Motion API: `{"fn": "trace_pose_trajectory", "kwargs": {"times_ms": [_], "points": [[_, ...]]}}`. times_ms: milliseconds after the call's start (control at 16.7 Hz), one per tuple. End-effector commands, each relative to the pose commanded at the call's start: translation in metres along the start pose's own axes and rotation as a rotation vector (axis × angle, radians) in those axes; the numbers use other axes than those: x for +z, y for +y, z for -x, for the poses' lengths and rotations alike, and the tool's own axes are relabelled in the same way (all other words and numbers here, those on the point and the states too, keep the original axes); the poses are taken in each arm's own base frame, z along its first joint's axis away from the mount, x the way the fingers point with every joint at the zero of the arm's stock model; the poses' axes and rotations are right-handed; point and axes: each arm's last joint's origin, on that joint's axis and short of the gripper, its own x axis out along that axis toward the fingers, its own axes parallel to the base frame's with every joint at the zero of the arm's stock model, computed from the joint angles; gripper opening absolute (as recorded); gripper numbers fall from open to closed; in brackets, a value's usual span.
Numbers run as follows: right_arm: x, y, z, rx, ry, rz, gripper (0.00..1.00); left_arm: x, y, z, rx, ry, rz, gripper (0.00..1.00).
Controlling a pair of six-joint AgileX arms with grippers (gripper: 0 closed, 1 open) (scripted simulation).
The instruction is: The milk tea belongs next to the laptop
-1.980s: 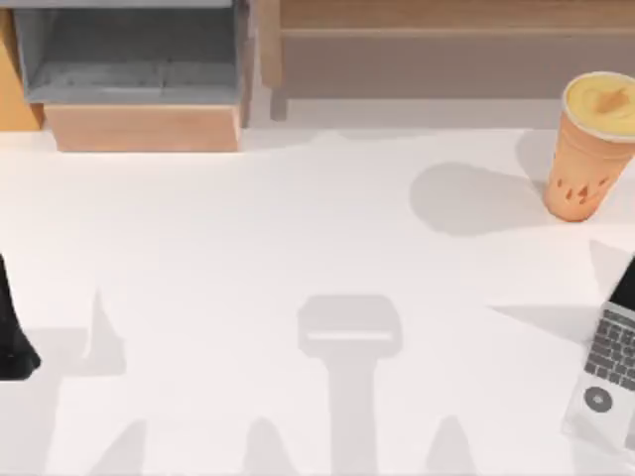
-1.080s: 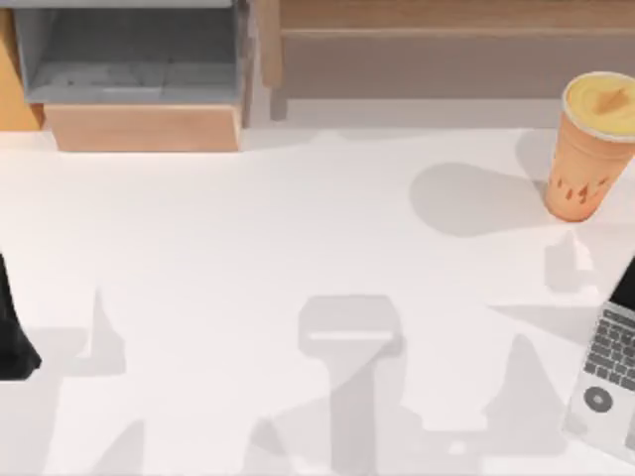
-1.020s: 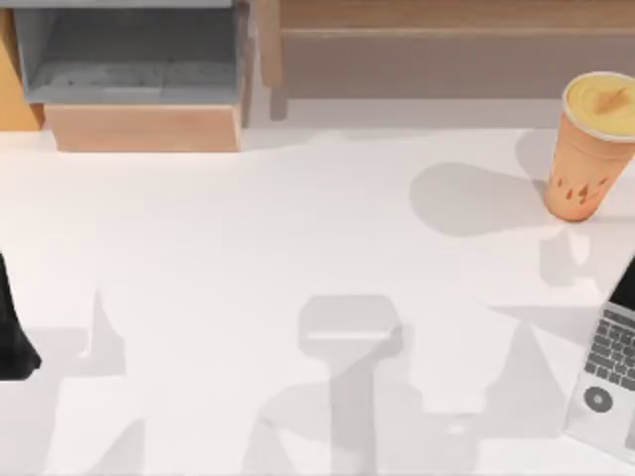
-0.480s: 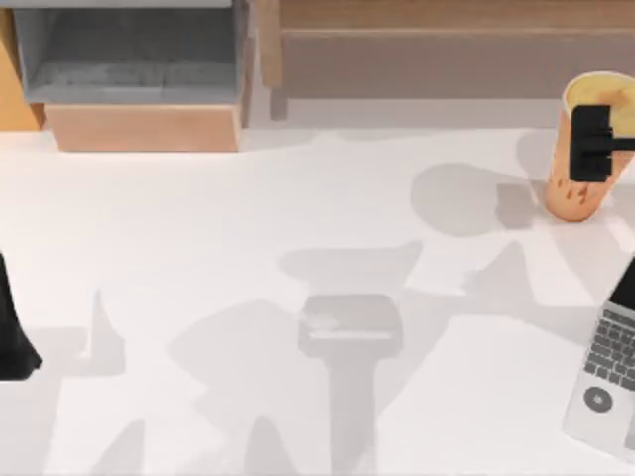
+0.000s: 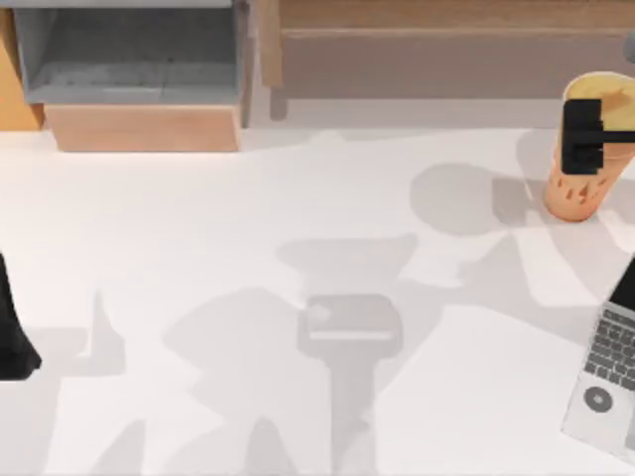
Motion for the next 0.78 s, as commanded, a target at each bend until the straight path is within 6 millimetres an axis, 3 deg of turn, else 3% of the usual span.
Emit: {"fn": "trace_pose_trajectory", "kwargs": {"times_ms": [180,540,780], "points": [[0.001,-0.003,-0.015,0.002,0.000,0.002,1.00,0.000,0.000,0.000,0.000,0.000,0.000,1.00],[0.004,0.000,-0.070,0.003,-0.003,0.004,1.00,0.000,0.000,0.000,0.000,0.000,0.000,1.00],[0.000,0.002,-0.080,0.002,0.001,0.003,1.00,0.000,0.000,0.000,0.000,0.000,0.000,1.00]]}}
